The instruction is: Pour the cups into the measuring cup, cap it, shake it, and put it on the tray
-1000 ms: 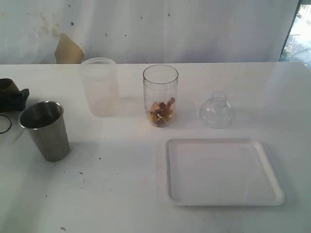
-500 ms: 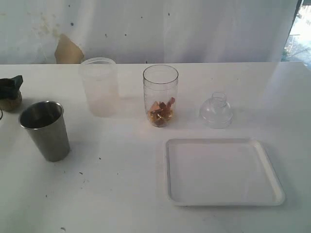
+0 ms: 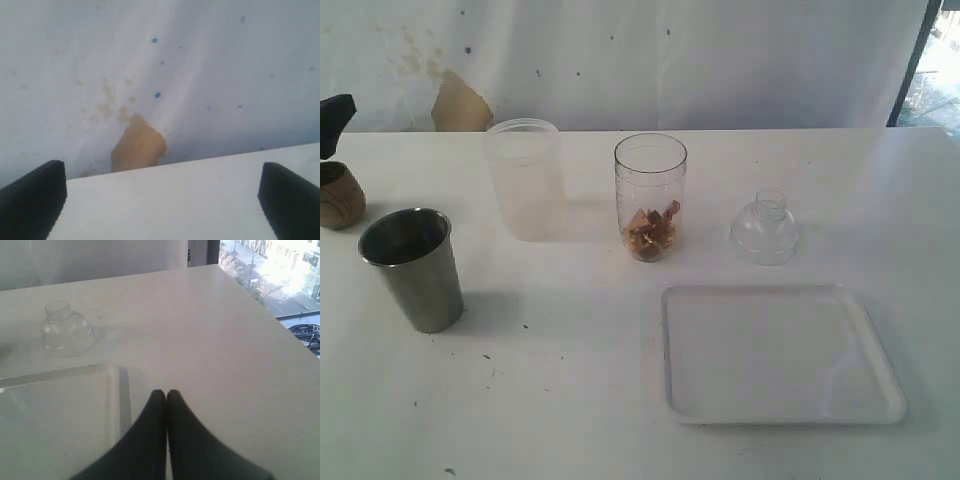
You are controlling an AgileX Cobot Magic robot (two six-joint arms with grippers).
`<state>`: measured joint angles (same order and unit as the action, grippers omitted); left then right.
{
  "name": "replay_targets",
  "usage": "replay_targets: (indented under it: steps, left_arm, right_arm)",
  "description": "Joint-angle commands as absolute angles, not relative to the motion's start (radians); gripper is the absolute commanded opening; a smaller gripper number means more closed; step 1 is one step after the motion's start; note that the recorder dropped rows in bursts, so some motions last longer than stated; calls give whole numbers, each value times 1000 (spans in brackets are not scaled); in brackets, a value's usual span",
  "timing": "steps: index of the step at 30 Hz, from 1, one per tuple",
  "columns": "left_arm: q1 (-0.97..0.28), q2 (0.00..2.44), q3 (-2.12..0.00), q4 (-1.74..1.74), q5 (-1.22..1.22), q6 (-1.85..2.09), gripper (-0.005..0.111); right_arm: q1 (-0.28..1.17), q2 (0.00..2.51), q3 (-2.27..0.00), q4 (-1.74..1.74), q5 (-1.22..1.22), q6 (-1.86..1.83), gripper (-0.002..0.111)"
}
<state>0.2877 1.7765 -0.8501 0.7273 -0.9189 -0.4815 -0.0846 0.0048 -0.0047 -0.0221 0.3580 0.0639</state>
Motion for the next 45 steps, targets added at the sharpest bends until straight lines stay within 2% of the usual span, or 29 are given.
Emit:
replay_targets:
  steps: [1,8,13,19,21,25,26,28,29,30,31,32,33,35,40,45]
  left_arm:
    - [289,1666,-779,863,-927,-692,105]
    - [289,1479,-674,1011,-987,-901,105]
    - [289,1371,-568,1035,-997,-918,105]
    - [289,1241,-458,1065,-1137,-918,105]
    - [289,1178,-441,1064,-1064,-915,105]
    - [289,1049,-440,930,-411,-839,105]
    - [299,1049,-444,676,-283,-648,104]
    - [319,1100,-444,259,-332,-294,92]
    - [319,1144,-444,189,-390,-168,78]
    - [319,1185,-444,185,-441,-107,63]
    - [325,1255,-444,167,-519,-50,37]
    - [327,1304,-444,164,-589,-34,21]
    - [332,1355,-451,156,-656,-13,1]
    - [350,1473,-508,134,-711,30,0]
    - [404,1777,-771,165,-663,80,0]
    - [453,1970,-995,548,-657,-203,0]
  right_arm:
    - [-82,0,0,-26,350,65,0]
    - [-82,0,0,-26,350,65,0]
    - [-82,0,0,-26,350,65,0]
    - [-82,0,0,-26,350,65,0]
    - [-82,0,0,-26,350,97,0]
    - [-82,0,0,-26,350,86,0]
    - [-82,0,0,-26,350,86,0]
    - [-82,0,0,-26,350,86,0]
    - [-82,0,0,-26,350,86,0]
    - [-82,0,0,-26,350,86,0]
    - [-82,0,0,-26,350,86,0]
    - [-82,0,0,-26,350,86,0]
    - [-82,0,0,-26,350,86,0]
    - [-82,0,0,-26,350,86,0]
    - [-82,0,0,-26,350,86,0]
    - [-82,0,0,-26,350,86,0]
